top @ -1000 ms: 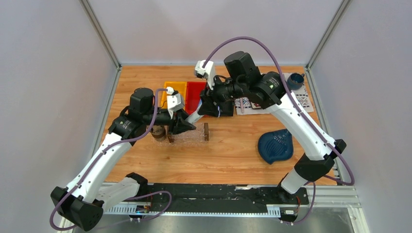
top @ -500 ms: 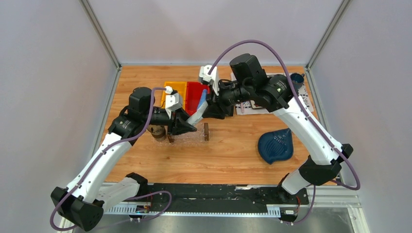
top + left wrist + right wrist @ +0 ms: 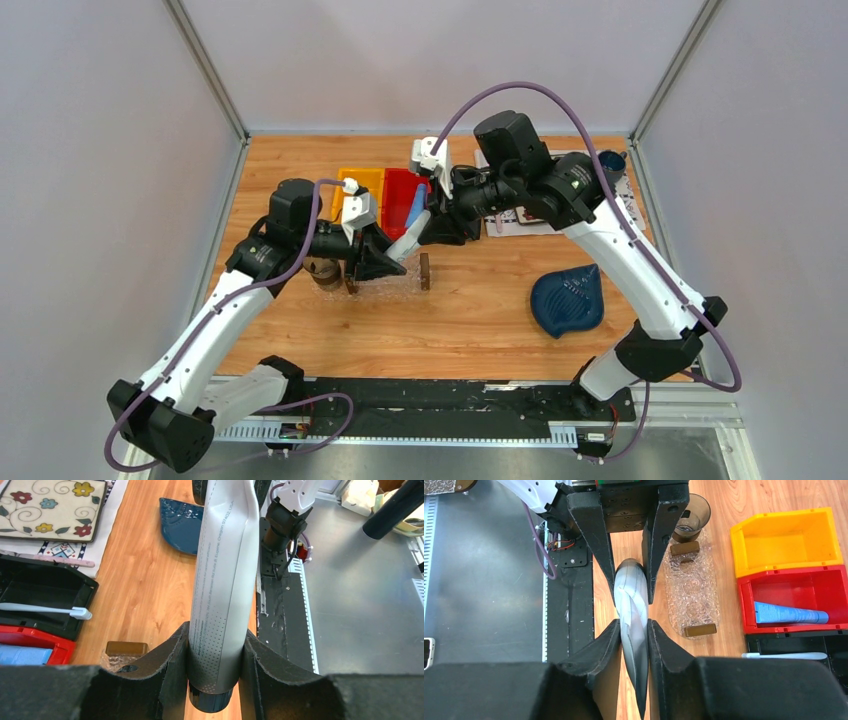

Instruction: Prepare toiletry sets of a toothbrush and toothpaste on the tray

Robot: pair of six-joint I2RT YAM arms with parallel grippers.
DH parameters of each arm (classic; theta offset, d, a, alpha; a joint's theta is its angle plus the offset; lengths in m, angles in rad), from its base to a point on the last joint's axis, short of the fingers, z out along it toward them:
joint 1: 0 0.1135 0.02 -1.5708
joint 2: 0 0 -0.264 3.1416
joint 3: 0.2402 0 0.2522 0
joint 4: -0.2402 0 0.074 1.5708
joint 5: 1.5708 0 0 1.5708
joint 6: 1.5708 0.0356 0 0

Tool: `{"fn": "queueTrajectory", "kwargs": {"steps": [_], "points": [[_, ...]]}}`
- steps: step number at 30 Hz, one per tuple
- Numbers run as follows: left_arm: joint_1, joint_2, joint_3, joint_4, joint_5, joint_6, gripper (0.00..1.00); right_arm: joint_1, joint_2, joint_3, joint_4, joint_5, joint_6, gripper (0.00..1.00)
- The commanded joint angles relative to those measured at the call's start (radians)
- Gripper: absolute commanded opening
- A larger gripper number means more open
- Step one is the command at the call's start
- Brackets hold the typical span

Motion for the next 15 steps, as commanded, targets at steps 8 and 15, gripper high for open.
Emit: {"fn": "queueTrajectory", "kwargs": {"steps": [8, 15], "points": [[0.004, 0.015, 0.028, 0.022, 0.052, 0.007, 0.00, 0.005, 0.021, 0.042, -0.001, -0.065, -0.021, 0.01], [0.004, -0.017, 0.031, 0.009, -0.065, 0.023, 0.41, 0.005, 0.018, 0.032, 0.041, 0.116, 0.020, 0.00]]}}
